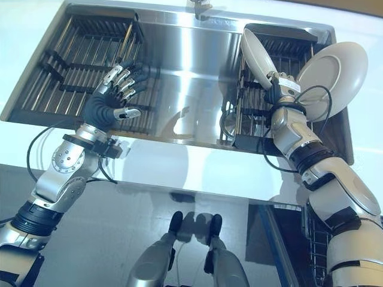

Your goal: Take plates into dishwasher

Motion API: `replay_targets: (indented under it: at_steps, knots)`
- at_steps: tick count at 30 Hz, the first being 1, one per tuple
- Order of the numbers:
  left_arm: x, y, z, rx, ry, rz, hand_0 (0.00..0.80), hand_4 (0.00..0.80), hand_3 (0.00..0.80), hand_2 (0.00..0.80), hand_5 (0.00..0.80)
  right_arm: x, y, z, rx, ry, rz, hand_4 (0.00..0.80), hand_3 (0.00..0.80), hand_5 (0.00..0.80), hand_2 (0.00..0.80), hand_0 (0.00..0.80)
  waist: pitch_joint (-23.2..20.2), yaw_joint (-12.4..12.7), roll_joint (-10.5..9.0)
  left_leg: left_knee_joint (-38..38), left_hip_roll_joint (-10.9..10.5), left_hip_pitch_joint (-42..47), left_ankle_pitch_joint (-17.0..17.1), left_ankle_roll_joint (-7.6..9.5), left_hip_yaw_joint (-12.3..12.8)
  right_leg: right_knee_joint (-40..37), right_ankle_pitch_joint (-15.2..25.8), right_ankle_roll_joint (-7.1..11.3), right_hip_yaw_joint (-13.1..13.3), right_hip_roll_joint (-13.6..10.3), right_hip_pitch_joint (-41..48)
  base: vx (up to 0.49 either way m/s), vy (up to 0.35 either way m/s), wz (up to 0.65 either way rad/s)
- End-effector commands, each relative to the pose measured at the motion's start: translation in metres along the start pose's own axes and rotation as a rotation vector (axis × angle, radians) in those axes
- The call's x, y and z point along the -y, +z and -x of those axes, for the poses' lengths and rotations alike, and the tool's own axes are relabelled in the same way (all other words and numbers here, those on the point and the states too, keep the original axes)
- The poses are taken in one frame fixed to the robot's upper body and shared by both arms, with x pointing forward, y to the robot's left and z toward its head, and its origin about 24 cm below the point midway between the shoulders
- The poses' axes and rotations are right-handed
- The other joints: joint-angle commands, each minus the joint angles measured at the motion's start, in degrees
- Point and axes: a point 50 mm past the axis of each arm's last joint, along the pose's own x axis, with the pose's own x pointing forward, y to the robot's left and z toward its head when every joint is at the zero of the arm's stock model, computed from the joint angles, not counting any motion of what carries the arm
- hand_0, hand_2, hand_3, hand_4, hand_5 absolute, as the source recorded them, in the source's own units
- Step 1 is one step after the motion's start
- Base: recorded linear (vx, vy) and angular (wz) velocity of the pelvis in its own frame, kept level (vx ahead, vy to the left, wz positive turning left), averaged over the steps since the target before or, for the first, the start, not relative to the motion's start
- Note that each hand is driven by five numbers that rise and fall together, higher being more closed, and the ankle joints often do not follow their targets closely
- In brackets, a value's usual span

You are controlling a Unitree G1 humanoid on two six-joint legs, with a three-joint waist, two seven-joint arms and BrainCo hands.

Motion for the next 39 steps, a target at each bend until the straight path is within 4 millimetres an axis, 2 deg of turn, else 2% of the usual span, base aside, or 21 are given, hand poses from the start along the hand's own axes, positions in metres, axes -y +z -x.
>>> replay_targets:
  at_steps: [1,7,11,18,29,39]
  knots:
    - [-0.004,0.022,-0.011,0.131,0.012,0.020,0.000,0.000,0.000,0.000,0.000,0.065,0.026,-0.014,0.132,-0.226,0.014,0.800,0.800,0.800,0.800,0.800,-0.3,-0.2,0.94,-1.5,-2.8,3.9,-5.6,3.77,0.5,0.3,-6.0,4.22,0.0,-0.3,6.4,-0.048,0.051,-0.06]
    - [0.002,0.017,-0.007,0.128,0.011,0.045,0.000,0.000,0.000,0.000,0.000,0.083,0.023,-0.011,0.186,-0.273,-0.008,0.800,0.800,0.800,0.800,0.800,-2.0,-0.8,1.17,-1.5,-3.4,5.8,-5.6,3.99,0.4,0.3,-6.3,3.66,-0.5,-0.6,8.1,-0.029,0.051,-0.01]
    - [0.005,0.013,-0.003,0.119,0.022,0.059,0.000,0.000,0.000,0.000,0.000,0.084,0.020,-0.007,0.215,-0.271,-0.060,0.800,0.800,0.800,0.800,0.800,-3.2,-1.5,0.96,-1.5,-3.5,7.1,-5.8,3.99,0.7,0.3,-6.6,3.37,-0.3,-0.6,9.3,0.002,0.024,0.00]
    - [0.010,-0.004,-0.003,0.039,0.049,0.061,0.000,0.000,0.000,0.000,0.000,0.075,0.022,-0.001,0.265,-0.230,-0.136,0.800,0.800,0.800,0.800,0.800,-5.2,-2.6,0.49,-1.3,-3.4,9.5,-6.3,4.11,1.4,0.3,-7.0,3.11,0.2,-0.4,11.6,0.001,0.005,0.00]
    - [0.018,-0.030,0.007,-0.083,0.105,0.105,0.000,0.000,0.000,0.000,0.000,0.049,0.008,0.012,0.244,-0.175,-0.259,0.800,0.800,0.800,0.800,0.800,-10.7,-4.1,-0.16,-1.0,-3.2,14.5,-7.8,4.33,2.5,0.3,-8.0,3.22,1.4,-0.1,16.5,0.042,-0.001,-0.06]
    - [0.022,-0.040,0.012,-0.130,0.132,0.121,0.000,0.000,0.000,0.000,0.000,0.046,0.008,0.020,0.248,-0.145,-0.375,0.800,0.800,0.800,0.800,0.800,-14.4,-5.5,-0.10,-1.5,-2.8,17.9,-9.4,4.49,3.6,0.3,-9.4,3.38,3.2,0.5,19.2,0.016,0.005,-0.06]
